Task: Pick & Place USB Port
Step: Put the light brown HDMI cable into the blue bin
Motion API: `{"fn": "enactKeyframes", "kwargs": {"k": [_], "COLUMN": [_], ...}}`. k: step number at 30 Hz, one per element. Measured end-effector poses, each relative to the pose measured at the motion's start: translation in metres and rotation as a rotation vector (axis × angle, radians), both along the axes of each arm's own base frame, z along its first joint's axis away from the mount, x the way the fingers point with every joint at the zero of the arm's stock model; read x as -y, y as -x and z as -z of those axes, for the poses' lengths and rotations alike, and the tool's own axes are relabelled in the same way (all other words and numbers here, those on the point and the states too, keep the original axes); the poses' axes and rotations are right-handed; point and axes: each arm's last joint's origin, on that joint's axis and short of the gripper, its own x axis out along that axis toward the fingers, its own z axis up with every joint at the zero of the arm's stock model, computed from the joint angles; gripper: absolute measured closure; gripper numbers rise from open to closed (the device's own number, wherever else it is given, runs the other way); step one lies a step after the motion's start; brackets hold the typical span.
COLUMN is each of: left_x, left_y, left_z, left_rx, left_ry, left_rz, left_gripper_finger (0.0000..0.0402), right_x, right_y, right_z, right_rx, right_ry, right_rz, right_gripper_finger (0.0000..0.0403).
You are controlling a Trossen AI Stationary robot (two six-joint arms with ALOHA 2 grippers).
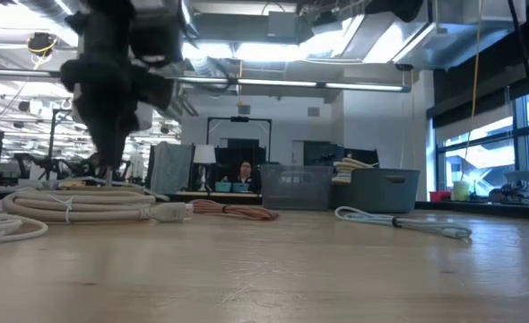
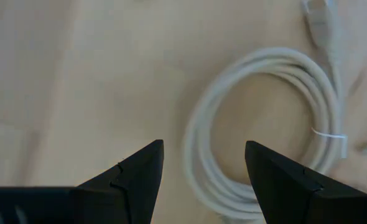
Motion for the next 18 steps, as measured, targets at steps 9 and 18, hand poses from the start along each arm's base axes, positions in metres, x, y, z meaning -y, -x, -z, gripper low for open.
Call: {"fn": "enactKeyframes", "kwargs": {"k": [9, 18], "left_x": [0.004, 0.009], "left_y": [0.014, 0.021], "left_z": [0.033, 0.059], "left_rx": [-0.014, 0.04], "left_ry": [0.06, 0.132], "left_rz": [0.011, -0.03], "left_gripper_finger": [0.018, 0.0181], "right_x": [0.001, 0.001], "right_y": [-0.001, -0.001], "right_z": [-0.001, -0.002], "right_rx": [0.014, 0.021], "right_ry": [0.018, 0.023], "right_rz": [0.02, 0.032], "right_gripper_finger": [0.0118, 0.0118]}}
